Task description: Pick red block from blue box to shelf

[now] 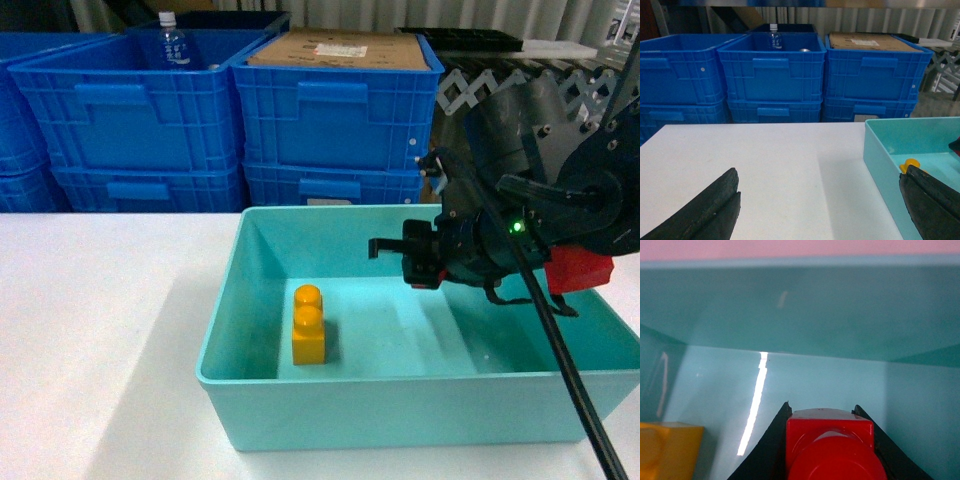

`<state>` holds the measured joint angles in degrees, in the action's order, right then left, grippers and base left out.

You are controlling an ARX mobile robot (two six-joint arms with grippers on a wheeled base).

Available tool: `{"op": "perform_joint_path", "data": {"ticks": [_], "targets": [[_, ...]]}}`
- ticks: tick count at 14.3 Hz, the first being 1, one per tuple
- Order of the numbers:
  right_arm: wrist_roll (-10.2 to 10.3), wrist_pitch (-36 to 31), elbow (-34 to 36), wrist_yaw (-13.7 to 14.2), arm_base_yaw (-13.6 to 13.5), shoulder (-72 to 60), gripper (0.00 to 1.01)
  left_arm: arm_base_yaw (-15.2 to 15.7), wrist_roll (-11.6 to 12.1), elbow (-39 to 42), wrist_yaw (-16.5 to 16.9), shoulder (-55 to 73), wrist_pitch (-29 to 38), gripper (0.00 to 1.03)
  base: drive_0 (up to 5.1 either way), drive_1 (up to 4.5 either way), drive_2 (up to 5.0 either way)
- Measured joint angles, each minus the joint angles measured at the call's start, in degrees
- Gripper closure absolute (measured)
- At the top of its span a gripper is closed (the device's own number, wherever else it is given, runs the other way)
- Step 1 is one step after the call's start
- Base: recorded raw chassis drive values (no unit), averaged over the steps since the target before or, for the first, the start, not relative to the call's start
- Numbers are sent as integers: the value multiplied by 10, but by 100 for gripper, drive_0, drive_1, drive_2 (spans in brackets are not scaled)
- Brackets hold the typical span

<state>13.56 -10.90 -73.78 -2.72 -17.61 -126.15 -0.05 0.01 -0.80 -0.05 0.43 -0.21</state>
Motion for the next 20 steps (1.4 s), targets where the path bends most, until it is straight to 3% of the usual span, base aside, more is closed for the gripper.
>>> {"op": "perform_joint_path", "data": {"ticks": [3,7,9,12,13,20], "targets": [[-6,-31,44,-19,19,63,74,0,0,0,0,0,0,5,0,0,0],[-12,-84,113,-17,73,195,74,0,0,0,0,0,0,5,0,0,0],[-26,-114,129,22,85,238,74,0,0,0,0,0,0,5,0,0,0],[-50,-166,160,117,96,262,74,0,0,0,0,0,0,5,0,0,0],[-54,-175,176,132,99,266,74,0,0,0,0,0,0,5,0,0,0],[-56,-286,316,145,108,352,74,0,0,0,0,0,0,5,0,0,0]]}}
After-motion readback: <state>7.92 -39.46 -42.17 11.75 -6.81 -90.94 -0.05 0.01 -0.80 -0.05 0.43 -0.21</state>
